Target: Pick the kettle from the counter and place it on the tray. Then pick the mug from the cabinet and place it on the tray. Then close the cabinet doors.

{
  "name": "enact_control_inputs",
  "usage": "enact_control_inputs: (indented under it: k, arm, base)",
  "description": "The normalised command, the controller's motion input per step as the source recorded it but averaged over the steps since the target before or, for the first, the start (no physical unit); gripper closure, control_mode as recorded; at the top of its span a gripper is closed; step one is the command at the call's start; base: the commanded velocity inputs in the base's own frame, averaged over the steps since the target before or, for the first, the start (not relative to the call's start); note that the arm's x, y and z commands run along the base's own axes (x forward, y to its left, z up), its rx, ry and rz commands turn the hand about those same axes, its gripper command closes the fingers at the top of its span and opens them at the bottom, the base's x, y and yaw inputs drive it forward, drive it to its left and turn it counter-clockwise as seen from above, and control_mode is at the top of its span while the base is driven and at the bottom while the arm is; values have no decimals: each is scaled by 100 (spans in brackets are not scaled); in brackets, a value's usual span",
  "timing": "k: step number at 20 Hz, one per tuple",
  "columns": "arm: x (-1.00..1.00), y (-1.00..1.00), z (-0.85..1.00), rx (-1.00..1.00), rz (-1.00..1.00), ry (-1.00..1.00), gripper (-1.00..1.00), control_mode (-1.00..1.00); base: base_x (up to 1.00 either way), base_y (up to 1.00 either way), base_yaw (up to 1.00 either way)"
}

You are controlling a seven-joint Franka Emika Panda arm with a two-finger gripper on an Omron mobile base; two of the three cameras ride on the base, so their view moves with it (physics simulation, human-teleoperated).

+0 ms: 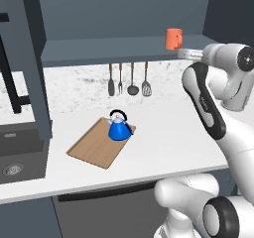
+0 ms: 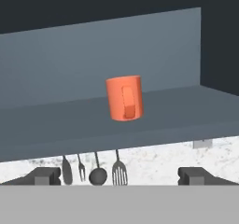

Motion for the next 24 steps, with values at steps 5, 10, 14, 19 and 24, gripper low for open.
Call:
enact_control_inputs:
  k: [5, 10, 14, 19, 24]
  arm:
    - [0, 0, 10, 0, -2, 0, -100, -100]
    - [10, 0, 22, 0, -3, 0, -100, -100]
    - [25, 0, 7, 0, 0, 0, -100, -100]
    - [34, -1, 4, 0, 5, 0, -100, -100]
    - [28, -15, 3, 1, 12, 0, -100, -100]
  base:
    - [0, 0, 0]
    - [0, 0, 0]
    - [0, 0, 0]
    - [0, 0, 0]
    - [0, 0, 0]
